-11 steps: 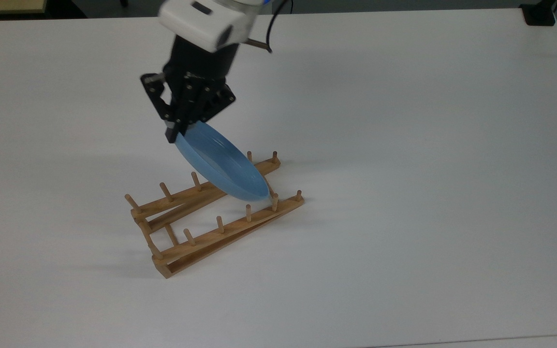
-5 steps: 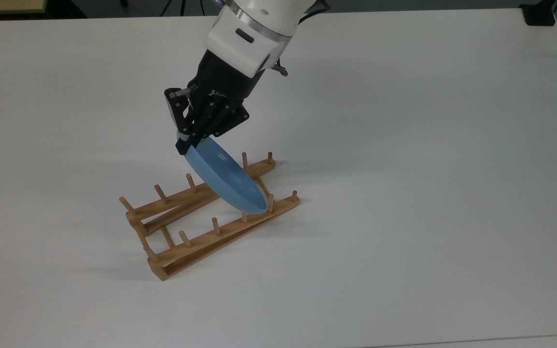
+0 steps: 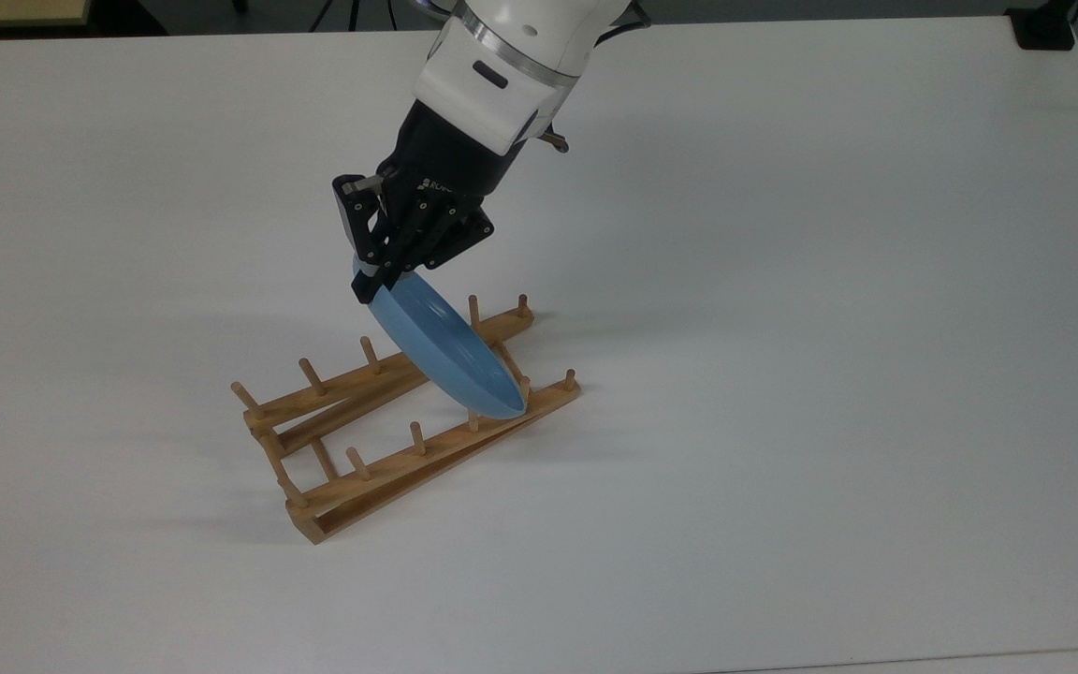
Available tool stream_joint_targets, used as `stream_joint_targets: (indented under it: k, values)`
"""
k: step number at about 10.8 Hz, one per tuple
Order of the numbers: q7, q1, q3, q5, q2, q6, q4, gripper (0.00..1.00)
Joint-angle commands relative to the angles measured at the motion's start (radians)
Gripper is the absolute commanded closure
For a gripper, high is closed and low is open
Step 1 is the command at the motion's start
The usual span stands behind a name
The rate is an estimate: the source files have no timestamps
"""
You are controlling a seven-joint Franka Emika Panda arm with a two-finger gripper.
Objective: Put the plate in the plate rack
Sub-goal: 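Lower the plate edge-first between the rack pegs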
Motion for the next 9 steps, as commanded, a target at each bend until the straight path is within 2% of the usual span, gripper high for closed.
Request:
stream_joint_targets:
  k: [1, 4, 6, 9]
  values:
    - [0.028, 0.007, 0.028, -0.027, -0.010, 0.010, -0.019, 1.00]
    - [0.026, 0.008, 0.047, -0.031, -0.010, 0.004, -0.028, 0.97]
    - [0.034, 0.007, 0.048, -0.079, -0.010, -0.004, -0.032, 1.00]
    - [0.054, 0.007, 0.047, -0.085, -0.024, -0.004, -0.022, 1.00]
